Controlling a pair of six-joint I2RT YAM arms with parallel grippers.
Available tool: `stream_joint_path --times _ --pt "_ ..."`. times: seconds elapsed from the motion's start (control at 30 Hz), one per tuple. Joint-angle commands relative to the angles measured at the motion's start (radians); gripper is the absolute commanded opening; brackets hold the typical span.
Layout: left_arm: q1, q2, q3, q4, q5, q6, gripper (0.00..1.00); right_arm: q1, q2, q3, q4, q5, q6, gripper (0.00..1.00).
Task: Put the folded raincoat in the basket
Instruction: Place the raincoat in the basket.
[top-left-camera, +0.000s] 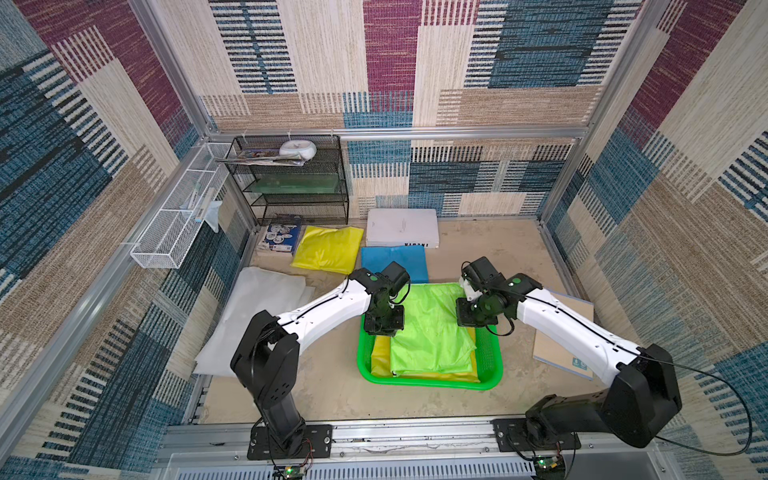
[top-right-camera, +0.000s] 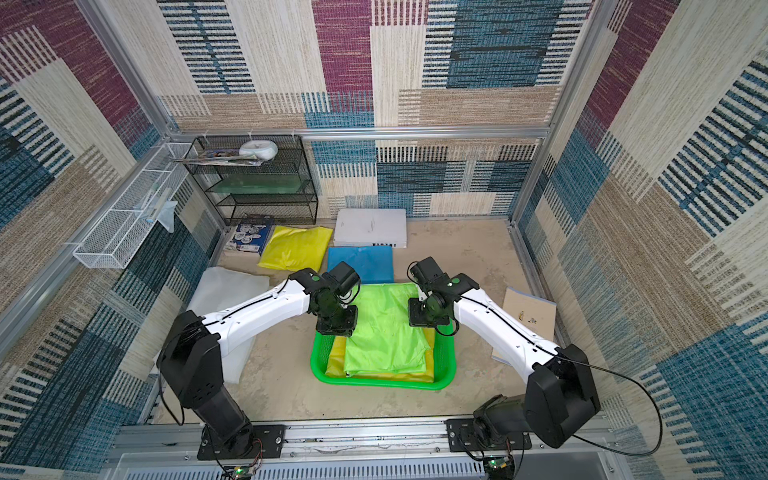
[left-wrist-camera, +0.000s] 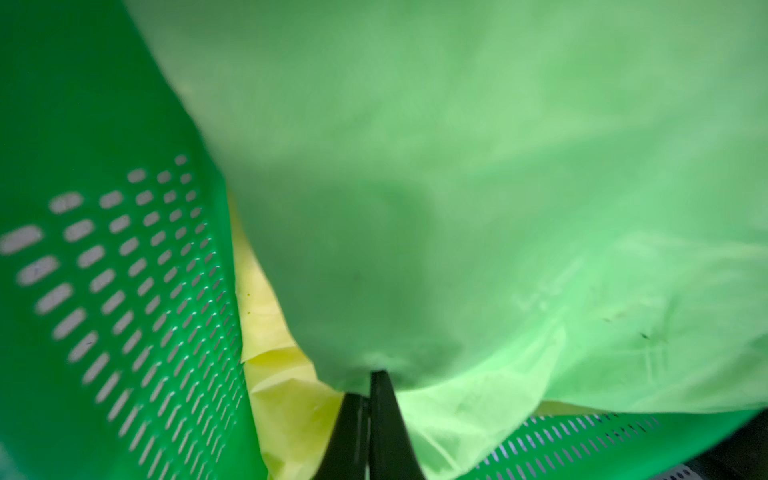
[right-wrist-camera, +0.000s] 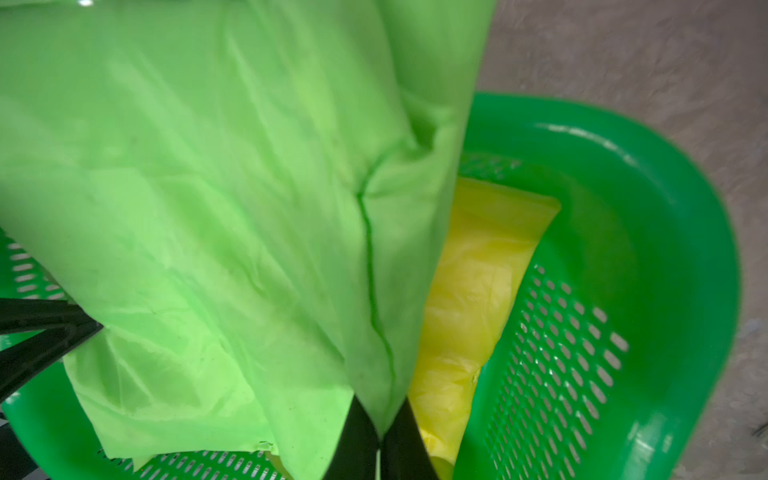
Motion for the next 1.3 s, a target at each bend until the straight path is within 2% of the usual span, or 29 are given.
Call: stream_joint_path --times 0.0,0.1,0.33,0.5,0.87,1.27 --pt "0.005 -0.057 0.020 -0.050 0.071 0.007 0.00 -0.008 0.000 0.055 -0.092 -0.045 -0.042 0.00" --pt "0.015 -0.057 0.058 -0.110 0.135 0.031 0.00 -0.016 -0.005 0.085 -0.135 -0.086 -0.057 0.00" --pt "0.037 -0.061 0.061 -0.148 0.177 0.068 0.00 -0.021 -0.023 0.088 -0.168 -0.155 -0.083 0.00" --pt "0.044 -0.041 0.055 -0.148 0.177 0.080 0.00 -0.021 -0.005 0.028 -0.152 -0.131 -0.092 0.00" --pt "0.044 0.097 -0.020 -0.045 0.071 0.084 0.00 -0.023 0.051 -0.102 -0.016 -0.069 -0.062 0.00" --pt "0.044 0.136 -0.066 -0.036 0.006 0.082 0.00 -0.022 0.068 -0.183 0.040 -0.049 -0.060 0.00"
